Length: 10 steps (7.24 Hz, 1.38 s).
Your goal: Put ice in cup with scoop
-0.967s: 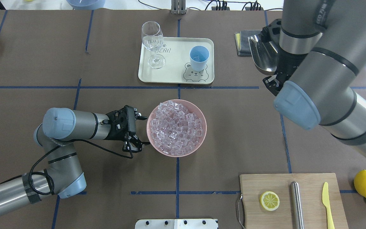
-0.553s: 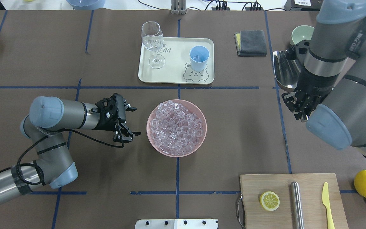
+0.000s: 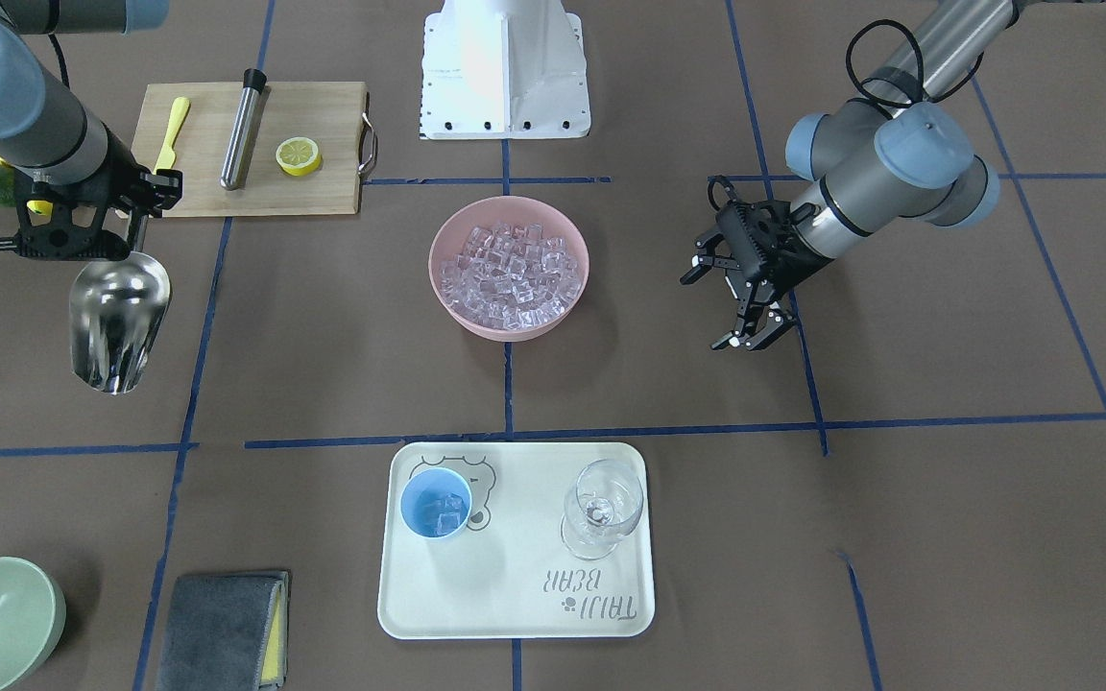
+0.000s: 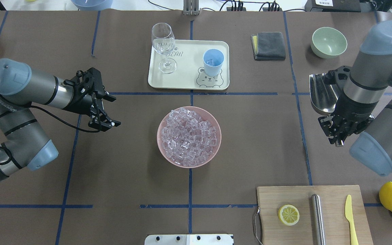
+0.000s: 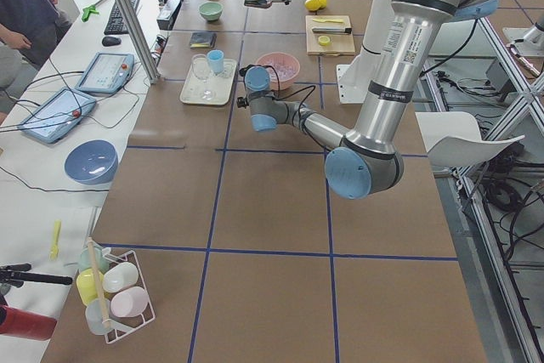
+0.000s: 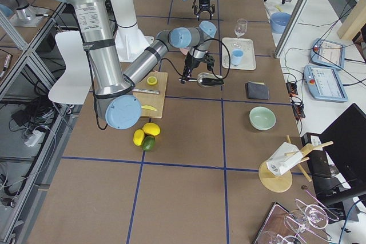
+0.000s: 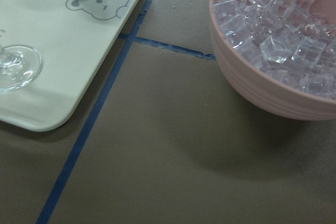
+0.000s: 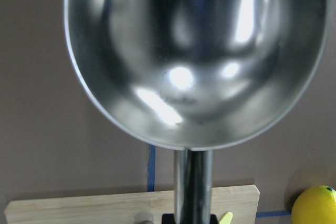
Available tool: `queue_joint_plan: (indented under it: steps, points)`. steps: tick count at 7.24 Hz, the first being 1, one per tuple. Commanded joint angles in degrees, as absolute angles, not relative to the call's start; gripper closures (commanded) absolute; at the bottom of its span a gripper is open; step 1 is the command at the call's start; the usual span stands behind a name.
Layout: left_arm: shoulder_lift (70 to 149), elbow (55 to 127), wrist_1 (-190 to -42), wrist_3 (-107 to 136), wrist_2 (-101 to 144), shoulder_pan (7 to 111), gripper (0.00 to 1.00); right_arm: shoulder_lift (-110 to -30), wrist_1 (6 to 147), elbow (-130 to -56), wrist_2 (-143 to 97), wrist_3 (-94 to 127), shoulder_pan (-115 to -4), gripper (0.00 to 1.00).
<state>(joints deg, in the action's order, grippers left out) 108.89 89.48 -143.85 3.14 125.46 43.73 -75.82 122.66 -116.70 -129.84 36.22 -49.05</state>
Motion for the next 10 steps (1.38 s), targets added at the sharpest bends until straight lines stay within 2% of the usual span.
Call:
queue_joint_plan:
  steps: [1,4,10]
  points:
    - [108.5,89.6,-143.5,3.1,125.9,43.9,0.00,-78.1,117.6,-112.8,-131.0,36.8,-46.5,1.00]
    - [108.5,89.6,-143.6,3.1,125.8,43.9,0.00,-82.4,101.9,-108.3,-131.0,44.8,-42.8,1.00]
    - [108.5,89.6,-143.6,3.0,125.4,43.7,0.00,-83.7,99.6,-107.9,-131.7,46.1,-40.7,1.00]
